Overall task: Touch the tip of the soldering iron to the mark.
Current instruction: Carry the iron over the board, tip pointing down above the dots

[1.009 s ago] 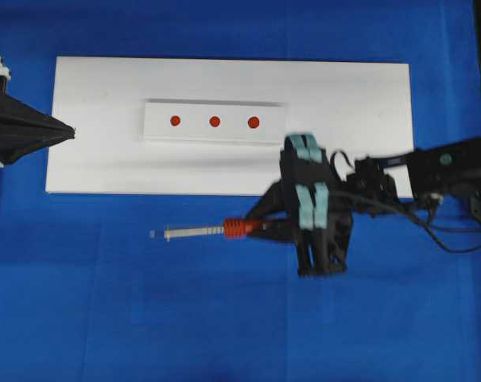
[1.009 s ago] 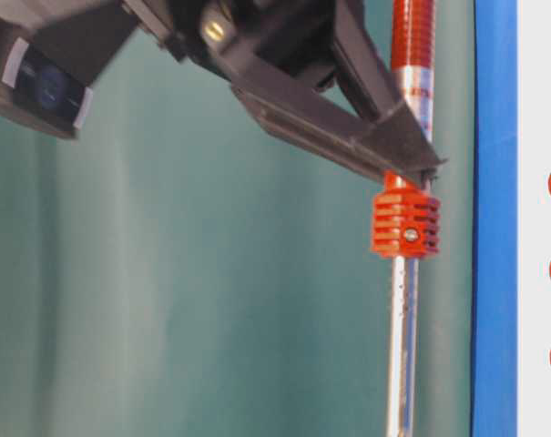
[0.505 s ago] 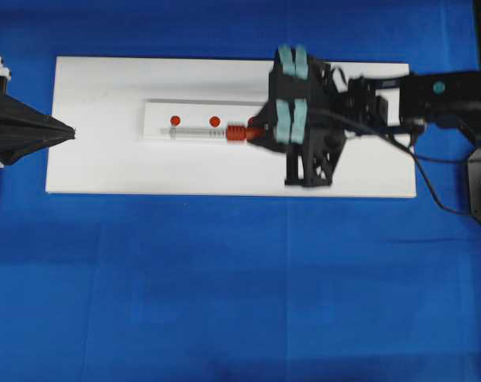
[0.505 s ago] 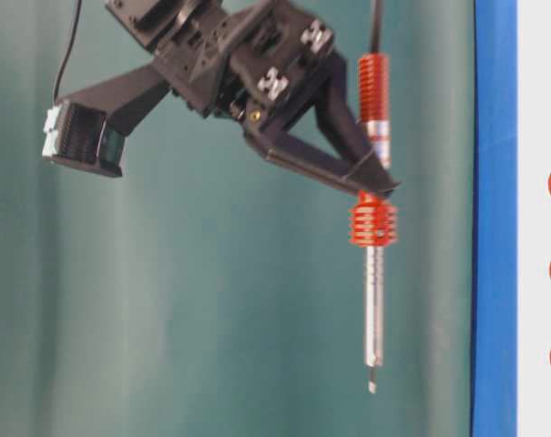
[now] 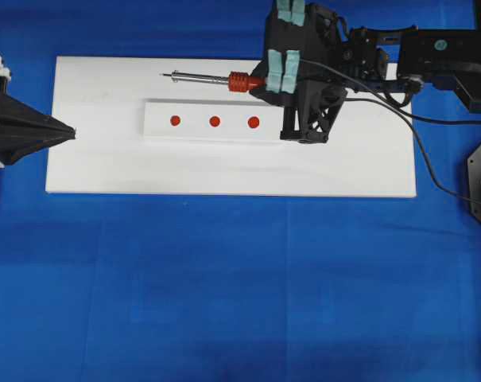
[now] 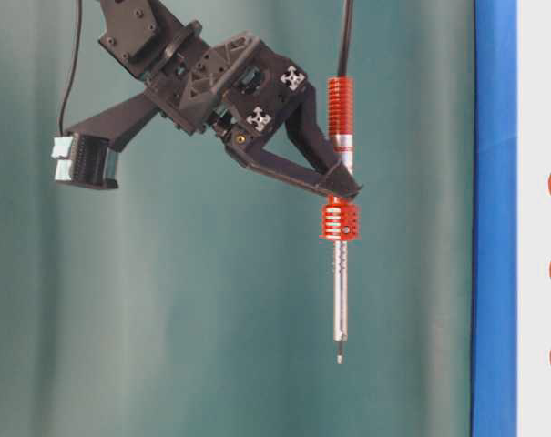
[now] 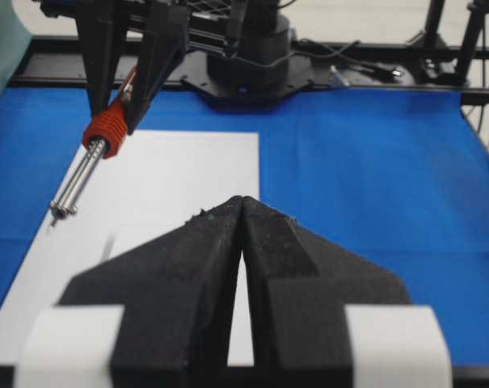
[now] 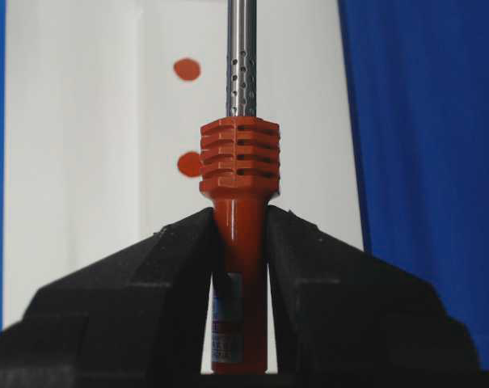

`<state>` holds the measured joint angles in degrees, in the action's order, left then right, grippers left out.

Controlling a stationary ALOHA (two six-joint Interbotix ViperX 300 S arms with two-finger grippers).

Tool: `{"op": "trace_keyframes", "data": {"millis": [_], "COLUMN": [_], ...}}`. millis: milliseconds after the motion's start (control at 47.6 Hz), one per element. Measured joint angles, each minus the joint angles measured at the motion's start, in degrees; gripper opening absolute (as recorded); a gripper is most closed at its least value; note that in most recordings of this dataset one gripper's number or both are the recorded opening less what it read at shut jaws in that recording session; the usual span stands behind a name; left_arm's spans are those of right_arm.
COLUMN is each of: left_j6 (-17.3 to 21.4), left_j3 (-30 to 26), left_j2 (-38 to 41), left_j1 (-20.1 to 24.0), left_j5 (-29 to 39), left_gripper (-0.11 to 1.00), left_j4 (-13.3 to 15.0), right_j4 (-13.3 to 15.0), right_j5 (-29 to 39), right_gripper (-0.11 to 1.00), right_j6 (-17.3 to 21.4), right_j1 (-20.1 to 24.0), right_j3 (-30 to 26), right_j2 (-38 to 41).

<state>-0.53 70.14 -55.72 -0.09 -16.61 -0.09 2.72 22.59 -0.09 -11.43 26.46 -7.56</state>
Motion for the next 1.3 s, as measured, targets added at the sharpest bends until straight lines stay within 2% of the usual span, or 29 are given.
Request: {"op": "trace_keyframes", "data": {"millis": [126, 336, 547, 1303], "left_j6": [0.00, -0.09, -0.09, -0.09], "left_j3": [0.00, 0.00, 0.09, 0.09], "left_j2": [0.09, 0.09, 0.09, 0.18], "left_j1": [0.00, 0.00, 0.00, 0.00], "left_j5": [0.00, 0.00, 0.00, 0.00], "left_gripper": [0.00, 0.00, 0.00, 0.00], "left_j4": [0.00, 0.00, 0.00, 0.00], "right_j4": [0.18, 0.00, 0.00, 0.00], "right_j5": [1.93, 11.25, 17.40, 17.23], "right_gripper": [0.06, 0.06, 0.06, 0.06], "right_j6": [-0.97, -1.32, -2.64, -2.90], "right_j1": [0.00, 0.00, 0.00, 0.00], "right_j3": [-0.35, -1.93, -3.34, -3.96], "right_j2": [0.26, 1.49, 2.46, 2.99]}}
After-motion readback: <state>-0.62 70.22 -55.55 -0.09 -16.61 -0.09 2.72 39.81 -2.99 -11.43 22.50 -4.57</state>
